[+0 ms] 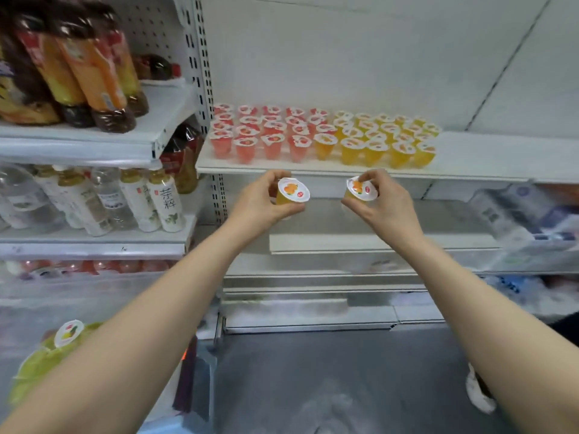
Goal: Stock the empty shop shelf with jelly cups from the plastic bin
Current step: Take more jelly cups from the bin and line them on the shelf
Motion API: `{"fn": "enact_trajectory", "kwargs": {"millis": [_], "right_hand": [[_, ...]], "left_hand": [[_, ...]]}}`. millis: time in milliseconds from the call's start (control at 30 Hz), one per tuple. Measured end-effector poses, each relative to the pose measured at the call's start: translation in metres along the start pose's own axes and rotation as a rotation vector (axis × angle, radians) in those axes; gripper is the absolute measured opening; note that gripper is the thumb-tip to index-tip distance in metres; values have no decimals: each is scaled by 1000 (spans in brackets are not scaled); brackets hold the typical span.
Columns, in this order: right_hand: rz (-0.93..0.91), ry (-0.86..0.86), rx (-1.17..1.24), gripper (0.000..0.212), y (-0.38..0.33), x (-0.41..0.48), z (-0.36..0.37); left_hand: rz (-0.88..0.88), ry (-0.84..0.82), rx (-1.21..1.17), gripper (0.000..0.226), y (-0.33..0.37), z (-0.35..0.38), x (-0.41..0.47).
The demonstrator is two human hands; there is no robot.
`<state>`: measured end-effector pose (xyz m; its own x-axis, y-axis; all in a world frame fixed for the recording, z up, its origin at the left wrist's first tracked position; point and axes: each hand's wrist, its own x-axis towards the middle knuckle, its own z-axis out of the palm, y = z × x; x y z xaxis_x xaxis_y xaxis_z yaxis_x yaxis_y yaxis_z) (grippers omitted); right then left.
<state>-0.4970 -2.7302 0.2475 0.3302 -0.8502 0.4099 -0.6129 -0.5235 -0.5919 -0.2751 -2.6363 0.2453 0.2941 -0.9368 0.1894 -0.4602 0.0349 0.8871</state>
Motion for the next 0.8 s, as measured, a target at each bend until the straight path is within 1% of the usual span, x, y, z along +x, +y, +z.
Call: {"fn": "enact_trajectory", "kwargs": {"millis": [200,367,533,633,800], "right_hand": [[-36,44,-110,45,79,53,-61],[-59,46,-175,44,131,86,-93],[-27,81,-175,38,170,118,-109],[-16,137,-180,35,187,141,-117],[74,206,-185,35,215,173,-126]], "left_hand": [[100,22,-21,60,45,81,68],[123,11,-13,62,69,134,114],[138,-7,49,55,89,166,158],[162,-8,105,59,97,177,189],[169,-41,69,62,106,192,234]]}}
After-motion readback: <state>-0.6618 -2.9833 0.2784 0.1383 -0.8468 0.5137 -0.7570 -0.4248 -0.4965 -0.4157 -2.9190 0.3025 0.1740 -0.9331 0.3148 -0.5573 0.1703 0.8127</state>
